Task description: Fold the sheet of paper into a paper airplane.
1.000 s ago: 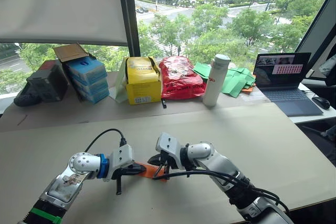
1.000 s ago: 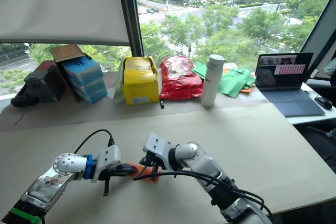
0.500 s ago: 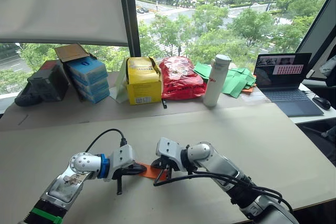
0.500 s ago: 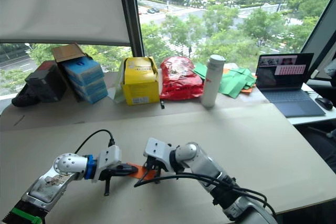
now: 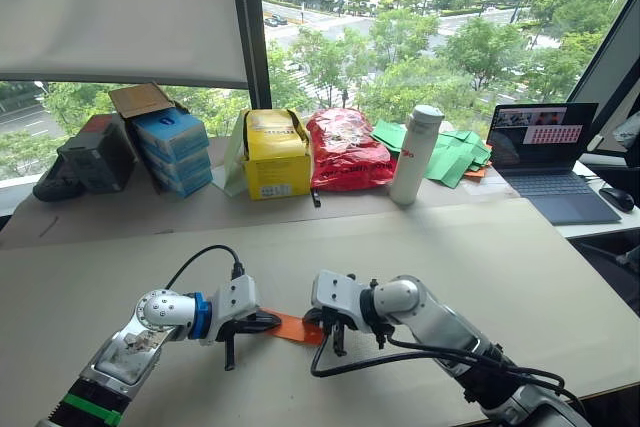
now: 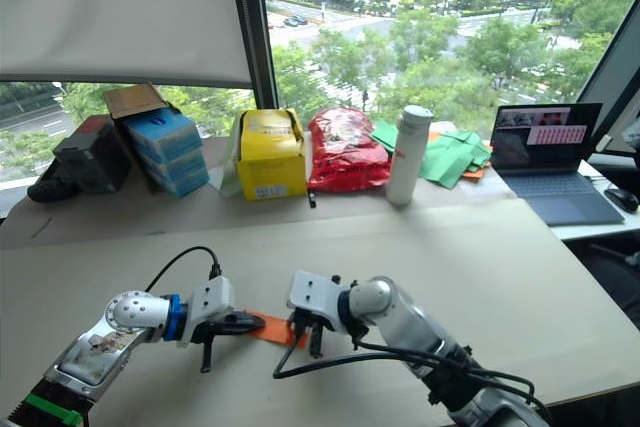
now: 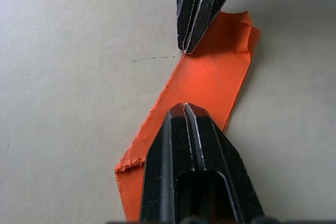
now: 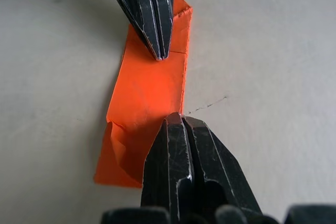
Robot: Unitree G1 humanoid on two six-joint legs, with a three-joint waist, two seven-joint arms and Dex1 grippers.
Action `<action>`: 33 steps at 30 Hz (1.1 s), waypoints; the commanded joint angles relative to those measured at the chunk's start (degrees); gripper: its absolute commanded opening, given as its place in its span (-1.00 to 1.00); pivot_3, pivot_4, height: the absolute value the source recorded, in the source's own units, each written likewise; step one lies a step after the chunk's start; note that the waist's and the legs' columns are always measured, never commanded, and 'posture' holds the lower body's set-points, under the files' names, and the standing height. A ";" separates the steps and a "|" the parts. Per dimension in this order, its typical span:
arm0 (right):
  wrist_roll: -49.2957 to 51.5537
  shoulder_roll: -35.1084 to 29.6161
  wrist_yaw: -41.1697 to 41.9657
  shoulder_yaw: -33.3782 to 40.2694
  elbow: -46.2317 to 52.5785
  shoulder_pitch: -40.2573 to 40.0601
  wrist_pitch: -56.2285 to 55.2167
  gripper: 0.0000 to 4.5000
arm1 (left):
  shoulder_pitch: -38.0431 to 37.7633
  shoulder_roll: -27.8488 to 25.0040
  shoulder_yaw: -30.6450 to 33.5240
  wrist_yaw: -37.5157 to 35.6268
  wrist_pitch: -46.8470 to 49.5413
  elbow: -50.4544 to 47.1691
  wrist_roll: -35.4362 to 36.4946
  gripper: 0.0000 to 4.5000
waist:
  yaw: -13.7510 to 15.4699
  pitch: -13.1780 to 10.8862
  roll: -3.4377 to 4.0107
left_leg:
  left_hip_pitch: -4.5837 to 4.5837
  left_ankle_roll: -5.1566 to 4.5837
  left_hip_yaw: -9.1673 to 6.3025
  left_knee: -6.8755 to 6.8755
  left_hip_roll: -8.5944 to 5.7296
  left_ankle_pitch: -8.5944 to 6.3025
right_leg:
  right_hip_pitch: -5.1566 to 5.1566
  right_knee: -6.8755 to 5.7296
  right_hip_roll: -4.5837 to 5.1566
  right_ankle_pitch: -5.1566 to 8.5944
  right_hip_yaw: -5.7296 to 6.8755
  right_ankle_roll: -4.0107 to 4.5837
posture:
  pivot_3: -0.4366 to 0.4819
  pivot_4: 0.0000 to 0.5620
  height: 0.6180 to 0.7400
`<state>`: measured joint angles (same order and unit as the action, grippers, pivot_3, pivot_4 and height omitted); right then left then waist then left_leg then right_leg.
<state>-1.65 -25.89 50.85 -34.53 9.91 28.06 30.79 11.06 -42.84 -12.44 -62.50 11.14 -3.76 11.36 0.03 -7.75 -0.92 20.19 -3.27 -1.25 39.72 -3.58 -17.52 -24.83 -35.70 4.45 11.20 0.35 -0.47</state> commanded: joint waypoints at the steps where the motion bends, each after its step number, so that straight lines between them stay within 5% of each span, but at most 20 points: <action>1: -2.82 -3.63 0.32 -1.11 -1.37 -2.76 4.26 -0.99 | -0.89 -0.56 -0.91 0.59 1.70 2.58 -2.58 -1.00 | 0.06 0.00 0.00 | 0.00 0.00 0.00 0.00 0.00 0.00 | 0.04 0.00 0.00 0.00 0.00 0.00 | -0.05 -0.47 1.00; 20: -0.87 -10.16 0.25 3.89 10.05 -2.70 8.12 -0.99 | -0.37 -0.26 -1.05 0.57 1.55 2.80 -2.53 -1.00 | 0.85 -0.01 0.05 | -0.24 -0.25 -0.20 0.00 0.13 -0.17 | 0.56 0.72 0.08 0.00 0.23 -0.14 | -0.05 -0.47 1.00; 28: 8.30 -1.88 -0.65 11.89 15.29 0.14 8.11 -0.99 | -0.50 -0.15 -1.08 0.42 1.80 2.34 -2.57 -1.00 | 0.61 -0.09 0.17 | 0.04 -0.18 -0.20 -0.03 0.19 -0.13 | 0.43 0.67 0.01 -0.01 0.18 -0.12 | -0.05 -0.47 1.00; 33: 7.44 0.75 -0.78 6.80 12.21 -3.07 5.63 -0.99 | -0.22 -0.21 -1.08 0.47 2.09 1.98 -2.51 -1.00 | 0.59 -0.10 0.17 | 0.05 -0.19 -0.21 -0.05 0.18 -0.16 | 0.44 0.71 0.01 -0.01 0.18 -0.12 | -0.05 -0.47 1.00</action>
<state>5.77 -25.12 49.99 -26.50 22.47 25.73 38.15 11.74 -42.72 -12.10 -62.36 11.29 -3.45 11.32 0.62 -7.85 -0.74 20.23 -3.47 -1.46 39.67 -3.41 -17.69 -24.38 -34.99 4.47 11.19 0.53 -0.58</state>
